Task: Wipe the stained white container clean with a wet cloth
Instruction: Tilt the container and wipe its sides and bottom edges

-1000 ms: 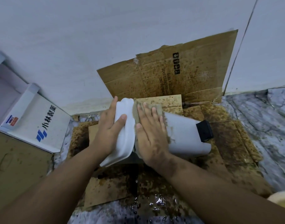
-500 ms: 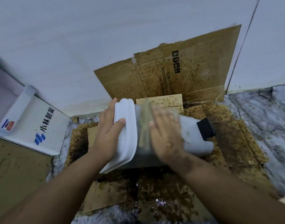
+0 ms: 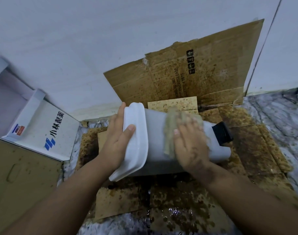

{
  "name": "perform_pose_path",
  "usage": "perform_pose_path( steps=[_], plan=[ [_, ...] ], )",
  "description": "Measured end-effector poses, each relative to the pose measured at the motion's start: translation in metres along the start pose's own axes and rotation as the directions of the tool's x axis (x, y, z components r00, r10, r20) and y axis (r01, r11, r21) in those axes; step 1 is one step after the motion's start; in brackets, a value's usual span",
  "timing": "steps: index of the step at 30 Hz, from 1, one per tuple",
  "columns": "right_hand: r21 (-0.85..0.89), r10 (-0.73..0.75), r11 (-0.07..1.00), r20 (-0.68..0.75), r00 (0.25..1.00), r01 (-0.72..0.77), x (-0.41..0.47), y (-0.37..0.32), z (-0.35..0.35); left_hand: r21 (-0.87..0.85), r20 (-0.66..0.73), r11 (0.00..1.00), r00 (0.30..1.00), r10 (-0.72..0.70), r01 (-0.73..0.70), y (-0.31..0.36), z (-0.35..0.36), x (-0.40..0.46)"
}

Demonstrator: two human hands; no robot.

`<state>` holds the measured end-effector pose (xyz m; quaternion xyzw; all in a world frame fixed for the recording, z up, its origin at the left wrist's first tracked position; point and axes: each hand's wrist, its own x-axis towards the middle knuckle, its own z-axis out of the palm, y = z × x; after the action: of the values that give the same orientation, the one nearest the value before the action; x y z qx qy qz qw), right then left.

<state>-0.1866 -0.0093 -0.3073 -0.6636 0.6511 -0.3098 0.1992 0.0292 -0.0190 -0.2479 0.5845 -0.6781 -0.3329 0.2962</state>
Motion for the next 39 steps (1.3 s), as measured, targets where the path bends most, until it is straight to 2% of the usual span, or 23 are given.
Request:
perform_pose_path(
  steps=[3, 6, 11, 14, 15, 17, 19, 22, 24, 29, 34, 39],
  plan=[
    [0.143, -0.252, 0.961, 0.100, 0.963, 0.237, 0.006, -0.053, -0.003, -0.028, -0.014, 1.000, 1.000, -0.003, 0.002, 0.001, 0.000, 0.003],
    [0.142, -0.367, 0.925, 0.082, 0.927, 0.353, 0.014, -0.012, -0.012, 0.003, -0.007, 1.000, 1.000, 0.006, -0.006, 0.001, 0.004, 0.004],
    [0.081, -0.082, 0.993, -0.019, 0.996, 0.083, 0.015, 0.076, -0.012, 0.036, -0.039, 0.999, 0.999, 0.036, -0.035, 0.004, 0.010, 0.003],
    [0.056, 0.129, 0.990, 0.033, 0.991, -0.131, 0.021, 0.048, -0.009, 0.026, -0.063, 0.998, 0.996, 0.067, -0.065, 0.004, 0.013, 0.002],
    [0.024, 0.145, 0.989, 0.082, 0.986, -0.147, 0.021, 0.026, -0.009, 0.017, -0.067, 0.997, 0.995, 0.070, -0.069, 0.005, 0.013, 0.003],
    [0.022, -0.029, 0.999, 0.115, 0.993, 0.027, 0.017, -0.018, -0.009, 0.018, -0.078, 0.997, 0.994, 0.082, -0.081, 0.006, 0.013, 0.004],
    [0.124, -0.214, 0.972, 0.097, 0.972, 0.202, 0.008, -0.034, -0.011, 0.036, -0.077, 0.995, 0.992, 0.097, -0.094, 0.007, 0.016, 0.006],
    [0.134, -0.311, 0.946, 0.114, 0.943, 0.296, 0.011, 0.008, -0.017, 0.049, -0.067, 0.995, 0.994, 0.088, -0.085, 0.008, 0.018, 0.007],
    [0.107, -0.281, 0.957, 0.122, 0.952, 0.268, 0.016, 0.051, -0.019, 0.039, -0.077, 0.996, 0.993, 0.087, -0.084, 0.008, 0.018, 0.007],
    [0.107, -0.047, 0.993, 0.073, 0.996, 0.039, 0.013, 0.113, -0.018, 0.086, -0.078, 0.994, 0.994, 0.078, -0.071, 0.018, 0.024, 0.003],
    [0.187, 0.004, 0.982, 0.039, 0.999, -0.011, 0.018, 0.076, -0.022, 0.125, -0.068, 0.992, 0.997, 0.043, -0.034, 0.027, 0.030, 0.005],
    [0.326, -0.118, 0.941, 0.058, 0.991, 0.093, 0.028, 0.020, -0.025, 0.190, 0.012, 0.981, 0.999, 0.034, -0.036, 0.036, 0.033, 0.015]
  ],
)
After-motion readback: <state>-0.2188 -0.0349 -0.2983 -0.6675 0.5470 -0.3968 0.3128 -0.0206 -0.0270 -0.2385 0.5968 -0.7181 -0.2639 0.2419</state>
